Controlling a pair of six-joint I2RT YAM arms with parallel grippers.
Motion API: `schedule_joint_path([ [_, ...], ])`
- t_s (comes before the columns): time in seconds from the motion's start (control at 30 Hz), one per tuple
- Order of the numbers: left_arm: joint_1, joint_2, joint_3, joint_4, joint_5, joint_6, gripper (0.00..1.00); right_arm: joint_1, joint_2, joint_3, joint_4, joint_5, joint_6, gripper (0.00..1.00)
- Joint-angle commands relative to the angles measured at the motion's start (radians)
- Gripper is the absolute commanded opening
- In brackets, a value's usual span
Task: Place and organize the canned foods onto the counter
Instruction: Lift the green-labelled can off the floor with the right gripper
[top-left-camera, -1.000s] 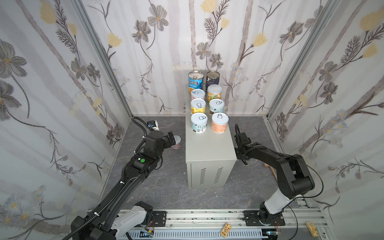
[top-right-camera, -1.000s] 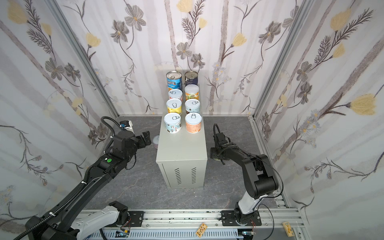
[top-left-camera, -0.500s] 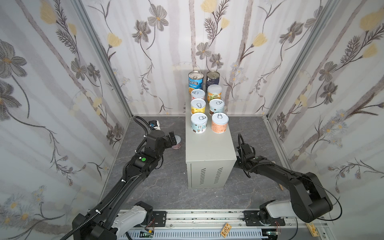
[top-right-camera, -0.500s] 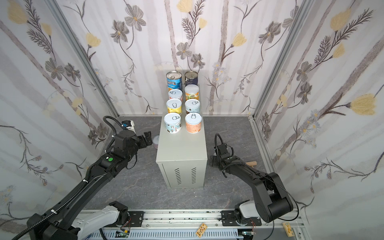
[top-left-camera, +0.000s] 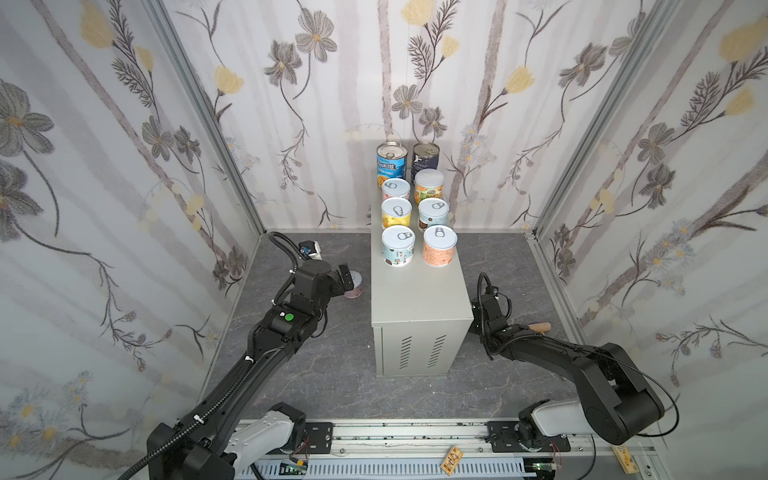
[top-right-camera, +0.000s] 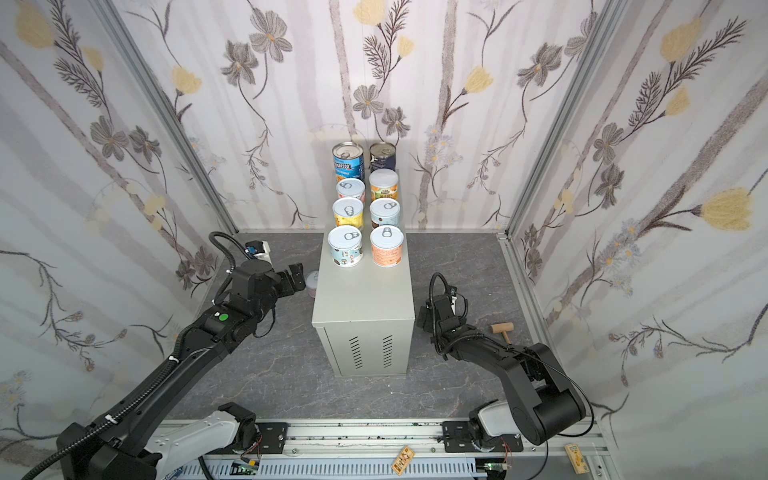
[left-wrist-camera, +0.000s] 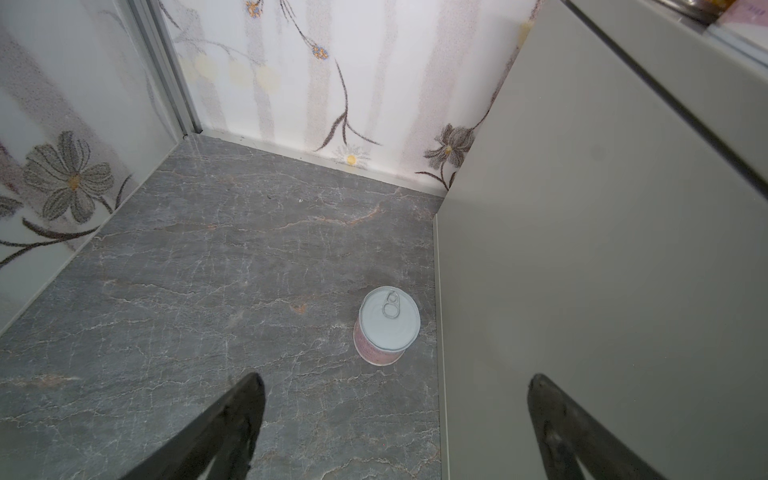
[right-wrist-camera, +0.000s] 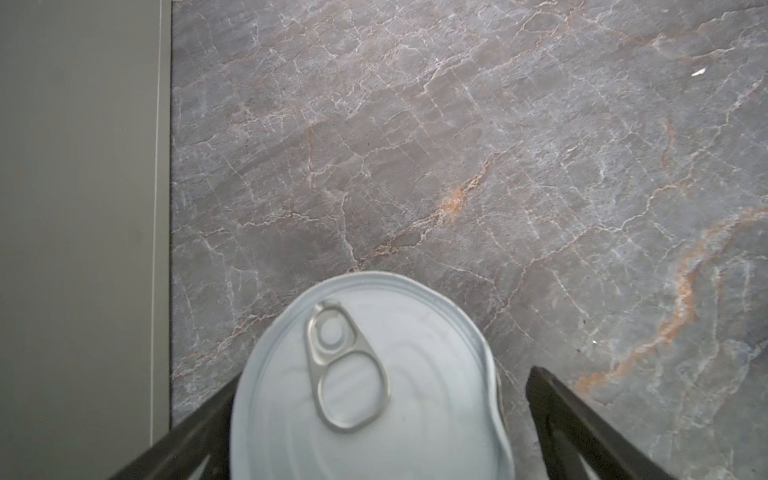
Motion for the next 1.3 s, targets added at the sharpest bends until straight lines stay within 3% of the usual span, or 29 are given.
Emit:
schedule_joint_path([
  [0.0, 0.002, 0.002, 0.007, 0.005, -0.016, -0.015, 1.0, 0.002, 0.01, 0.016, 0.039, 0.05, 0.019, 1.0],
  [0.53, 0.003, -0.016, -0.009, 0.001, -0.033, -0.006, 1.0, 0.005, 0.115, 0.15, -0.174, -0.01, -0.015, 0.92],
  [0.87, 0.005, -0.013, -0.009, 0.003, -0.035, -0.001, 1.0, 0.005, 0.126, 0.161, -0.173, 0.0, -0.023, 0.86],
  [1.27, 0.004, -0.024, -0.015, -0.007, -0.03, -0.002, 1.0, 0.006, 0.114, 0.144, -0.143, 0.006, -0.025, 0.71],
])
